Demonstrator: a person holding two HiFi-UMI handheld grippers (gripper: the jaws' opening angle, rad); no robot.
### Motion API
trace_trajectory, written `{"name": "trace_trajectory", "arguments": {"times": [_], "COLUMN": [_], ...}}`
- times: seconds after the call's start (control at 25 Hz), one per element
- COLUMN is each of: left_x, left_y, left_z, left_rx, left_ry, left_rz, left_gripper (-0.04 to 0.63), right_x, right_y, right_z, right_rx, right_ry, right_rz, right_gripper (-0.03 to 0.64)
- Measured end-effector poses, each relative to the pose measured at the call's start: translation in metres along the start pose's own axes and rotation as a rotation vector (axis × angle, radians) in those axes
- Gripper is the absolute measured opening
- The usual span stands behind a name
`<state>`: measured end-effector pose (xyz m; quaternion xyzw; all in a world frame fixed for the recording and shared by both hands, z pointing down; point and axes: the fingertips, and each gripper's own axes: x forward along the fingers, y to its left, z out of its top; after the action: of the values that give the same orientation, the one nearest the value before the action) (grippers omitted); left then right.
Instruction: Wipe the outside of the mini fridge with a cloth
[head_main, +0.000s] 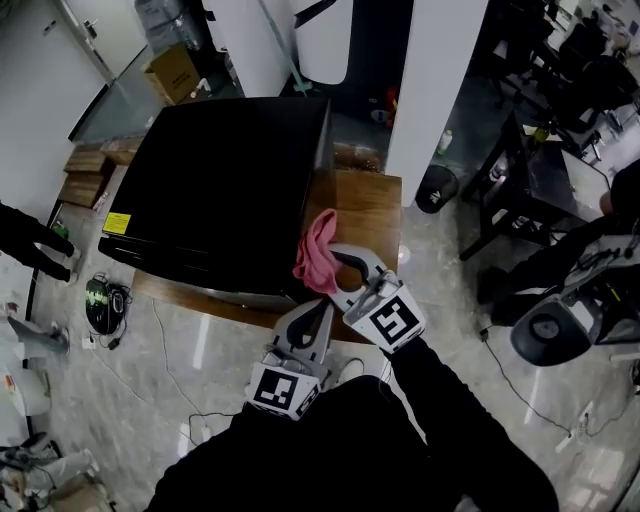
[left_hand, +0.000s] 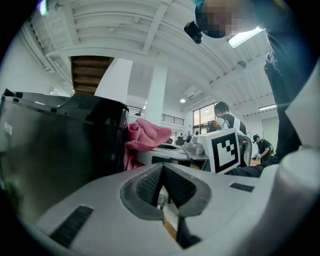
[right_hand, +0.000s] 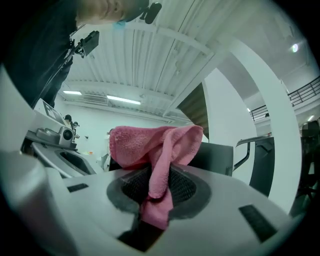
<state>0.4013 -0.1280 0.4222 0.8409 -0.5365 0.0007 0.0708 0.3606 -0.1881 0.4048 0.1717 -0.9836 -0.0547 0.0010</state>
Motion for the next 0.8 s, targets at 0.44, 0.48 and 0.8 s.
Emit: {"name": "trace_trajectory", "arguments": {"times": [0.44, 0.48, 0.8], "left_x": [0.051, 0.055, 0.081], "left_y": [-0.005, -0.004, 0.003], "left_z": [-0.005, -0.004, -0.004], "left_rx": [0.005, 0.003, 0.0], "left_ry": [-0.002, -0.007, -0.021], "left_rz": [0.048, 0.051, 0.09], "left_gripper": [0.006, 0.006, 0.006], "right_x": [0.016, 0.018, 0.035], "right_y": [-0.058, -0.064, -0.112], "right_z": [-0.017, -0.018, -0.037], "right_rx": [0.061, 0.06, 0.021], "right_ry": [-0.037, -0.035, -0.002], "right_rz": [0.034, 0.034, 0.016], "right_gripper": [0.095, 0.095, 0.095]}}
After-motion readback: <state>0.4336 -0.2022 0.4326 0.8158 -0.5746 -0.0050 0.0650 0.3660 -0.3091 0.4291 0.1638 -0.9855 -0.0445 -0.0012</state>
